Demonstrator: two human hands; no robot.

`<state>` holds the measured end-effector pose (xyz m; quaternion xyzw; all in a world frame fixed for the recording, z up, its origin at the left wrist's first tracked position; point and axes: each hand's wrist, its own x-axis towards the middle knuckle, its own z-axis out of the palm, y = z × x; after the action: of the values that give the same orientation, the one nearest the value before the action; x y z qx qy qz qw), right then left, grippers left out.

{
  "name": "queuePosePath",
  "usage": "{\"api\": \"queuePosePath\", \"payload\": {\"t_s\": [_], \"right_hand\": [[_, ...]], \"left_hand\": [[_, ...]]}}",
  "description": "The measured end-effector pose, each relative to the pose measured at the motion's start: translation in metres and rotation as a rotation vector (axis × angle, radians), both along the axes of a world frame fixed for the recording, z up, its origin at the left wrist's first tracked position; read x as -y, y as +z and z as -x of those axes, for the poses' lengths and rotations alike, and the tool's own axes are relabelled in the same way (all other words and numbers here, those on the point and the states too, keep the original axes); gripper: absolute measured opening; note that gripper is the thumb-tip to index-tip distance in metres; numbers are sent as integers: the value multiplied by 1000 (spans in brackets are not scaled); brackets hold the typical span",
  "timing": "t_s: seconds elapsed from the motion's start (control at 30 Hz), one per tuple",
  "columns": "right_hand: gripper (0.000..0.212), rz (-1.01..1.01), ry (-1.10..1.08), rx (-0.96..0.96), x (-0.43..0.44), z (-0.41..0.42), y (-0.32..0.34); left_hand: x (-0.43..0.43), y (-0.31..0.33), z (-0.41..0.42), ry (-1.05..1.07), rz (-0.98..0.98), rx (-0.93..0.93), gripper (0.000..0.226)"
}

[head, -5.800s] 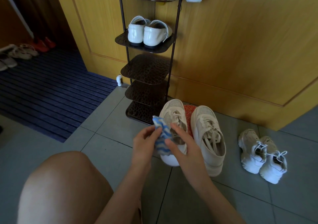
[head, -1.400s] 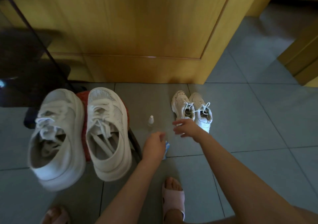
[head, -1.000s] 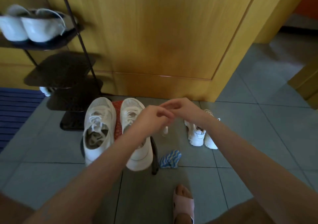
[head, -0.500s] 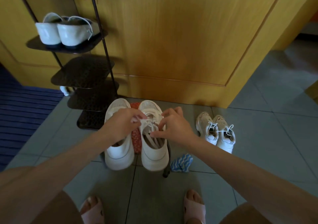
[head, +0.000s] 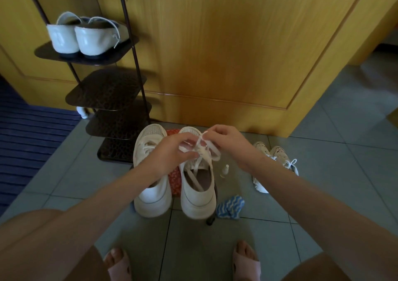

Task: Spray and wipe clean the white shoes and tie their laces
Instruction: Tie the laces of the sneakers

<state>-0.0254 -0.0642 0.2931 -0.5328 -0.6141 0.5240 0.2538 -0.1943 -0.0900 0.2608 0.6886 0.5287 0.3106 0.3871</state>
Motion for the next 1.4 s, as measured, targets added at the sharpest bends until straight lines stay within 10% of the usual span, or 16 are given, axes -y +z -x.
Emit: {"api": "queuePosePath", "payload": {"t_s": [0.4,0.6,0.77,0.97,1.4], "right_hand": [[38,115,-132,-270,-30,-16,4],[23,-447,187,406,-23,-21,-17],[31,-844,647,637,-10,-7,-41],[13,-1051,639,694,-11,-1,-54],[12,6,54,-284,-27,-7,-10]], "left_hand": [[-22,-3,5,260,240,366,8],[-22,-5,8,389,438,505,16],[-25,-3,6,384,423,486,25],[-25,-2,4,372,411,483,28],[-26,-3,8,239,442,416,24]]}}
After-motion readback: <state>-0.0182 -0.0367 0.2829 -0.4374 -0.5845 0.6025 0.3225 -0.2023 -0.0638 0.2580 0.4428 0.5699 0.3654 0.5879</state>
